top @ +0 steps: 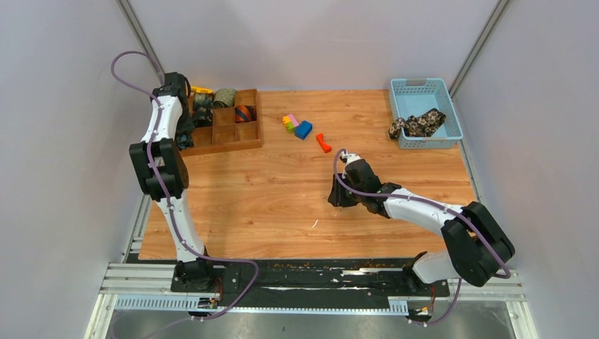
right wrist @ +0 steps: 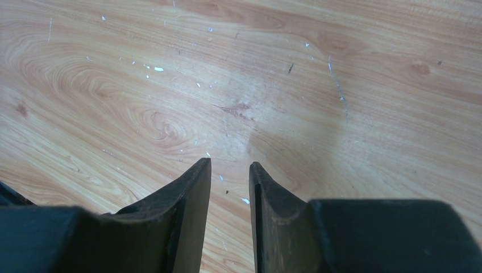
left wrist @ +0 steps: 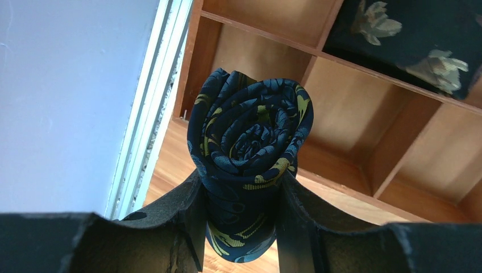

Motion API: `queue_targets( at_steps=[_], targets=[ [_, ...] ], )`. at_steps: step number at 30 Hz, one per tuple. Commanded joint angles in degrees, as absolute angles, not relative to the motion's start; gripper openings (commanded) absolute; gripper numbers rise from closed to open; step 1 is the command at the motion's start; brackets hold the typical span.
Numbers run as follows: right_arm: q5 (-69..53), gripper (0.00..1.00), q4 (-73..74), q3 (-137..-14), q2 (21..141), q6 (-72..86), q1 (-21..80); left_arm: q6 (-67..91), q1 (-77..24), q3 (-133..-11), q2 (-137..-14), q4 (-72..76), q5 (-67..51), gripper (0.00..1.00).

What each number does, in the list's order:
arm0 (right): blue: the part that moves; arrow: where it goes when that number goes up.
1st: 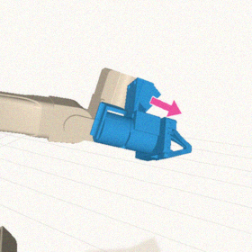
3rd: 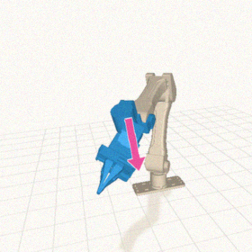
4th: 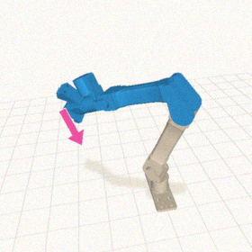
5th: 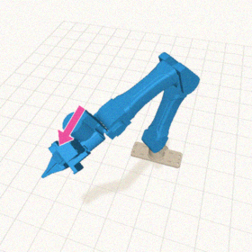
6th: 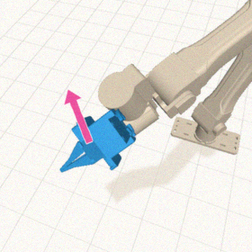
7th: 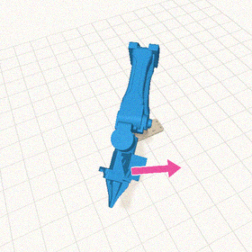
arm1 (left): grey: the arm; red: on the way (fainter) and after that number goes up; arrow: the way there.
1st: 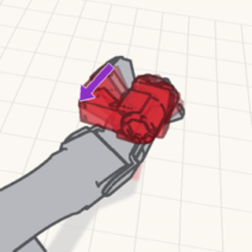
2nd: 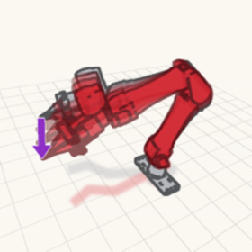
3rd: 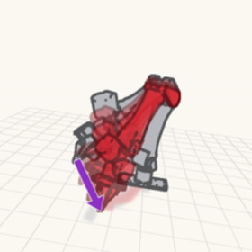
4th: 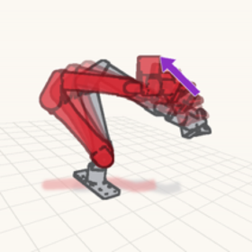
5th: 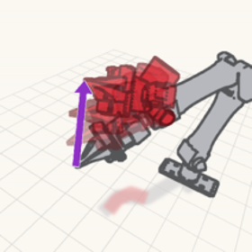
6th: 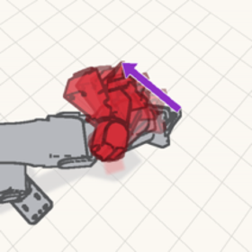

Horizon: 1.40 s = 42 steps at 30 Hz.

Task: Roll the ties
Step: Place the tie in the storage box.

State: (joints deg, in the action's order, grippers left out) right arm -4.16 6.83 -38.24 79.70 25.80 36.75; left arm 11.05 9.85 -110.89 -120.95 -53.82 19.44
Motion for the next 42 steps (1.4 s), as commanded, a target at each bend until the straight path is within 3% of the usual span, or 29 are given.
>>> queue_targets(
  at_steps=[1, 29, 42],
  targets=[
    [-4.77, 0.32, 4.45, -37.79, 78.55, 25.31, 36.60, 9.85, 11.86, -115.45, -122.62, -56.51, 19.34, 0.00],
    [-5.18, 0.31, 4.76, -38.49, 79.76, 25.27, 36.60, 12.25, 15.25, -123.25, -134.58, -56.22, 16.31, 0.00],
    [-5.16, 0.31, 4.76, -38.34, 79.63, 25.48, 36.59, 18.15, 15.26, -110.86, -131.40, -51.91, 15.09, 0.00]
  ],
)
